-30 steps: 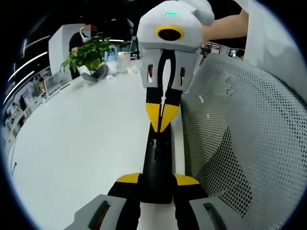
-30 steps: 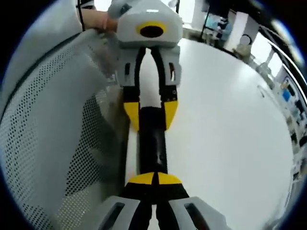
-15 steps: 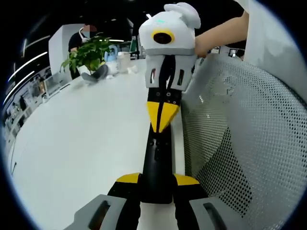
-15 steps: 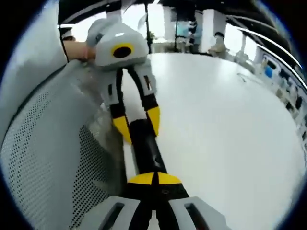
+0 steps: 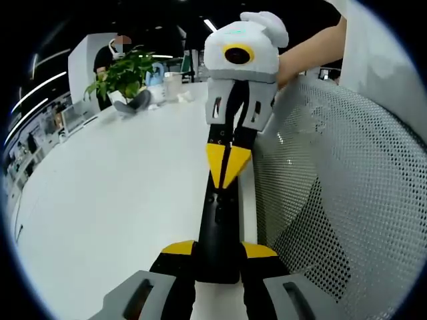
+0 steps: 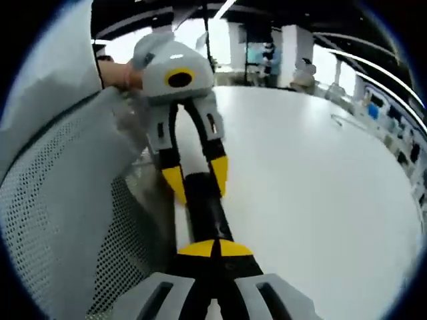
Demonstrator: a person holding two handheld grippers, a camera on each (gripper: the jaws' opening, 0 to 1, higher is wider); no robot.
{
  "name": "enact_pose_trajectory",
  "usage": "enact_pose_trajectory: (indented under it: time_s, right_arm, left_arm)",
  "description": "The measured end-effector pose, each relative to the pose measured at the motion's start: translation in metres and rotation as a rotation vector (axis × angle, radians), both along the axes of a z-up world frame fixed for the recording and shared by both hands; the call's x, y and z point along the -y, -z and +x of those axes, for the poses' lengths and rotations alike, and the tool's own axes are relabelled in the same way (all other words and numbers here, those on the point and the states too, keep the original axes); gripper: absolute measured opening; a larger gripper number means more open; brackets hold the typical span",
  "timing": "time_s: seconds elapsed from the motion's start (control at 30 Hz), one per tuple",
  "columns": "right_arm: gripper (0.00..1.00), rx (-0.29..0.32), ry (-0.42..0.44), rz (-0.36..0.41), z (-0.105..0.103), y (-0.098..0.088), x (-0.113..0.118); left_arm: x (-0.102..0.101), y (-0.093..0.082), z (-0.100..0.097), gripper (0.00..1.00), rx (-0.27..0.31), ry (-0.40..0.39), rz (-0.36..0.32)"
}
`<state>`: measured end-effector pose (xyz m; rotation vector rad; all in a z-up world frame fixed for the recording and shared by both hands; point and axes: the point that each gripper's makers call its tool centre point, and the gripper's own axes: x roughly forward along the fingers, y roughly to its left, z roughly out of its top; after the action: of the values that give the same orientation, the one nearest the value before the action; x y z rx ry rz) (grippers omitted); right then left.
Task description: Press the specified remote control buttons in sequence, fully releasing each button before pressing the next.
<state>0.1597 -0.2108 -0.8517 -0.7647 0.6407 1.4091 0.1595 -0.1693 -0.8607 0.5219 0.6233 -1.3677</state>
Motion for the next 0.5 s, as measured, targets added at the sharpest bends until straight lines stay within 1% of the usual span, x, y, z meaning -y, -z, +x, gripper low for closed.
enact_pose_trajectory:
  time_s: [0.03,0.07,0.13,0.2,0.23,0.37,0.43,0.47,0.5]
  right_arm:
    - [0.00,0.009,-0.015,-0.014,-0.0003,0.0002,-0.0001]
    - [0.00,0.033,-0.056,-0.056,-0.0009,0.0009,-0.0006]
    - [0.00,0.061,-0.109,-0.114,-0.0011,0.0018,-0.0008]
    - [0.00,0.078,-0.135,-0.155,-0.0013,0.0026,-0.0010]
    - [0.00,0.079,-0.137,-0.162,-0.0017,0.0028,-0.0017]
    - [0.00,0.083,-0.122,-0.184,-0.0009,0.0031,-0.0019]
    - [0.00,0.087,-0.108,-0.181,-0.0001,0.0031,-0.0011]
    - [0.00,0.080,-0.076,-0.168,0.0001,0.0025,-0.0012]
    - [0.00,0.060,-0.027,-0.146,0.0009,0.0024,-0.0012]
  left_arm:
    - [0.0000,-0.0001,0.0000,0.25,0.000,0.000,0.000]
    - [0.0000,-0.0002,0.0000,0.25,0.000,-0.001,0.000]
    - [0.0001,0.0000,-0.0001,0.25,-0.001,-0.001,0.000]
    - [0.0001,0.0000,-0.0001,0.25,-0.001,-0.002,0.000]
    - [0.0001,-0.0001,-0.0001,0.25,0.000,-0.002,0.000]
    - [0.0001,-0.0003,-0.0002,0.25,0.000,-0.002,-0.001]
    - [0.0000,-0.0003,-0.0002,0.25,0.000,-0.002,-0.001]
    - [-0.0001,-0.0002,-0.0002,0.25,0.000,-0.001,-0.001]
    - [-0.0001,-0.0003,-0.0002,0.25,-0.001,-0.001,-0.001]
